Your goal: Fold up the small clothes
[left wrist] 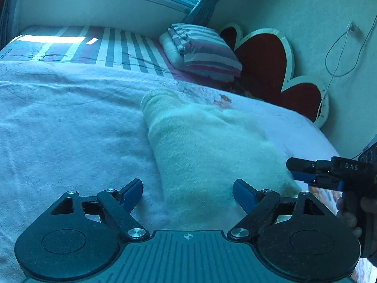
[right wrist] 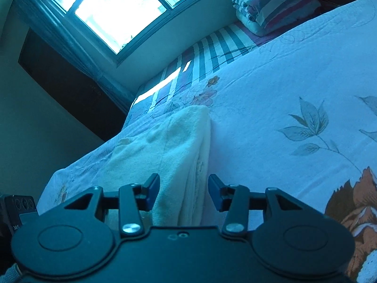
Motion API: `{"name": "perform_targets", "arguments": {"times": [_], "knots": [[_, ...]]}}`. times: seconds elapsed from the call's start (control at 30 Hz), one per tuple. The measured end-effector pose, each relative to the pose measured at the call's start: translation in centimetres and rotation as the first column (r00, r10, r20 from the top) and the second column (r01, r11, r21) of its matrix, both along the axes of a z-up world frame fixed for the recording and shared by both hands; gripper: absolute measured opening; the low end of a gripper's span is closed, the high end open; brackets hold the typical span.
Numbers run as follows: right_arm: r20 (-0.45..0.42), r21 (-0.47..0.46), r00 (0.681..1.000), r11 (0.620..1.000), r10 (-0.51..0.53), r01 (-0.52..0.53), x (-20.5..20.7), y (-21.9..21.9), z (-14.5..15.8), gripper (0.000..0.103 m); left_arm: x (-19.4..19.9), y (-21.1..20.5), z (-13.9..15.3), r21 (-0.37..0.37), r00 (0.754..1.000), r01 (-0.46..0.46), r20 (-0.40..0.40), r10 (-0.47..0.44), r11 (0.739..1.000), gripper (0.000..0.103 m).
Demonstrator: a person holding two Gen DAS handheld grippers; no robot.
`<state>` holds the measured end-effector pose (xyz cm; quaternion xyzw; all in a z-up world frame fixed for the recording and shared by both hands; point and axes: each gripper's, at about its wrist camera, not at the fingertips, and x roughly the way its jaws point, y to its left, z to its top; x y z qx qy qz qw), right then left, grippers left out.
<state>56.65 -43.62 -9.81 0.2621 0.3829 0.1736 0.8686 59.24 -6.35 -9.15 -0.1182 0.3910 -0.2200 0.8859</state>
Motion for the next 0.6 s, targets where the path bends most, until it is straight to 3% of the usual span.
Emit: {"name": "perform_targets", "arguments": {"times": [0.1,0.3,0.43,0.53,0.6], "knots": [[-0.029,-0.038,0.999,0.999,0.016,-0.017,0.3,1.0,-1.1,0.04,0.1,-0.1,-0.6,-0.015,1.0,-0.006,0.013,0.006,1.0,0.084],[-0.032,-0.029,0.999,0.999,0.018,-0.019,0.4,0.8,-1.1,0.041,0.3,0.1,-0.7,-0.015,1.0,0.003,0.024,-0.003,1.0,0.084],[0.017,-0.025,0.999,0.999,0.039,-0.039,0.1,1.4,0.3,0.045,0.1,0.4,-0.2,-0.04,1.0,-0.009,0.008,0.009,0.999,0.084],[-0.038,-0.053,0.998,0.998,0.042,-0.044,1.0,1.8,-1.1,0.047,0.5,0.8,-0.8,-0.065,1.0,-0.015,-0.003,0.015,0.998,0.084],[-0.044,-0.009,0.999,1.0,0.024,-0.025,1.1,1.3,-1.4,0.047,0.7,0.8,-0.8,-0.073,1.0,-0.017,-0.014,0.016,0.997,0.084]]}}
